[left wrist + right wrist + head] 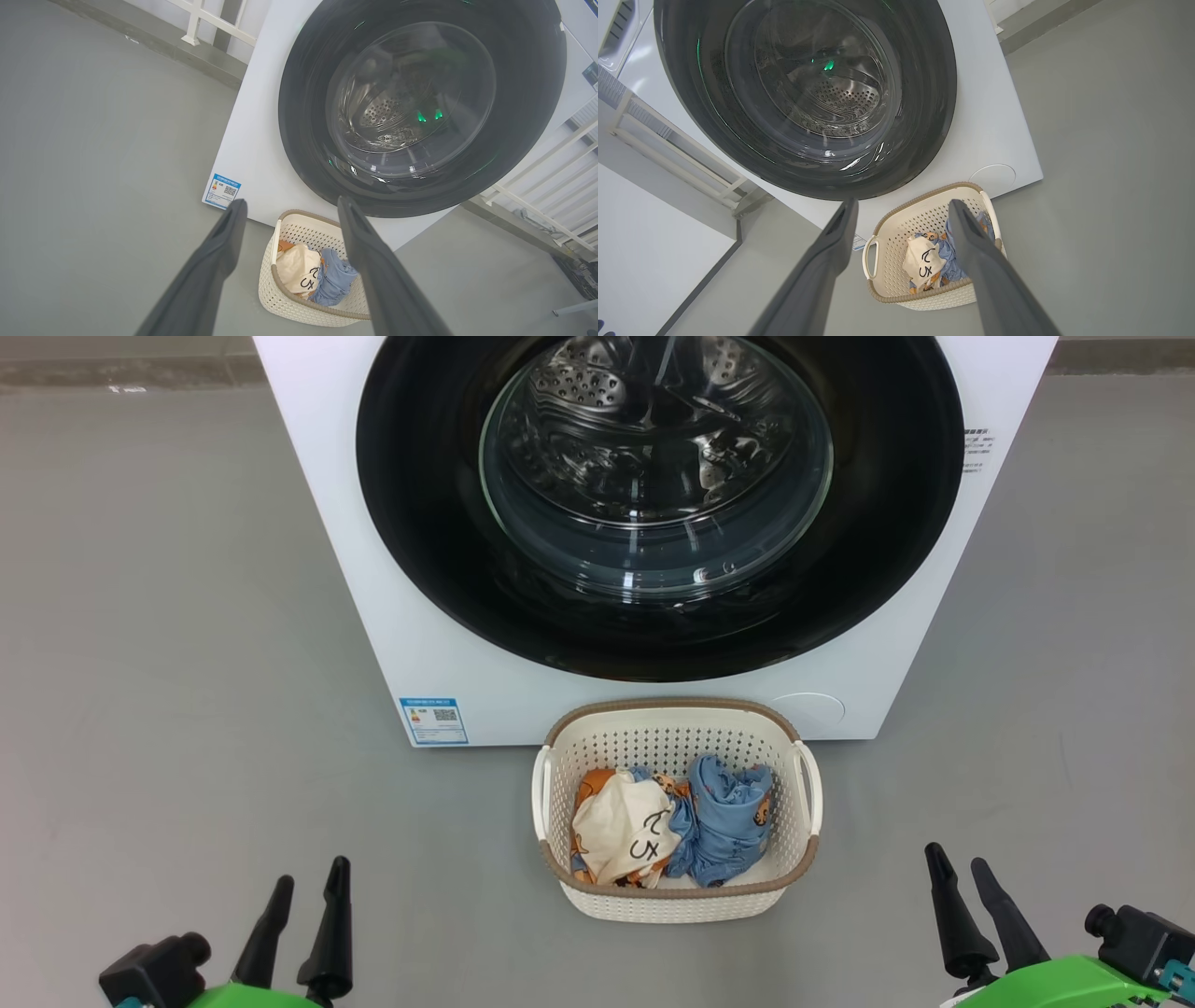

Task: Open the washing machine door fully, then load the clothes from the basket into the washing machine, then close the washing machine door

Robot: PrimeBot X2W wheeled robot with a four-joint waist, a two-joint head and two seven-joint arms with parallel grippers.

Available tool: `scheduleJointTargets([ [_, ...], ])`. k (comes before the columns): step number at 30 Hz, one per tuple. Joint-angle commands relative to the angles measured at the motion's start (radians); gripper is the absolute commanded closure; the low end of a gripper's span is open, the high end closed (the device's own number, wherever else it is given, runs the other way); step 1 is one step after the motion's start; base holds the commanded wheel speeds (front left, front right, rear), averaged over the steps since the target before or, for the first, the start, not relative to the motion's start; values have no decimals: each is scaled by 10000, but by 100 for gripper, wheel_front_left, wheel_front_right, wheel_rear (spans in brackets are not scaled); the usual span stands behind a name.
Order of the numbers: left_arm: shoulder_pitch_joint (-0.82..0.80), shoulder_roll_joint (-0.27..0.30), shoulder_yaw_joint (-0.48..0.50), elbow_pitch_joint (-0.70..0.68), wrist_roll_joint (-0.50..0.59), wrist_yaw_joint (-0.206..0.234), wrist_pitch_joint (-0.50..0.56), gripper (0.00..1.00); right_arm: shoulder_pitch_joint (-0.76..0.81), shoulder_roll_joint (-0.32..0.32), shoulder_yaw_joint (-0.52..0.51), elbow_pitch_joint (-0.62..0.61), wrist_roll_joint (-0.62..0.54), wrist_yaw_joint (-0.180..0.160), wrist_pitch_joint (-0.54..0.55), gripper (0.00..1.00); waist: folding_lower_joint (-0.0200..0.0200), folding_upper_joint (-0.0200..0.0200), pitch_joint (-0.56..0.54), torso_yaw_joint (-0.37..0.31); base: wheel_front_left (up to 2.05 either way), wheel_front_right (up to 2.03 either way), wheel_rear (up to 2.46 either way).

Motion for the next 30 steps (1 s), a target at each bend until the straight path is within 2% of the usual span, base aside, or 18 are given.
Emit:
scheduleJointTargets([
  [1,-139,188,210,-360,360,-21,-153,0,-12,-175,225,-309,-371,11,-191,0,0,-1,-9,-1,0,0,0],
  [30,-125,292,141,-614,3710,-29,-977,0,351,-108,-352,-586,-3597,15,-1018,0,0,-1,233,-13,0,0,0],
])
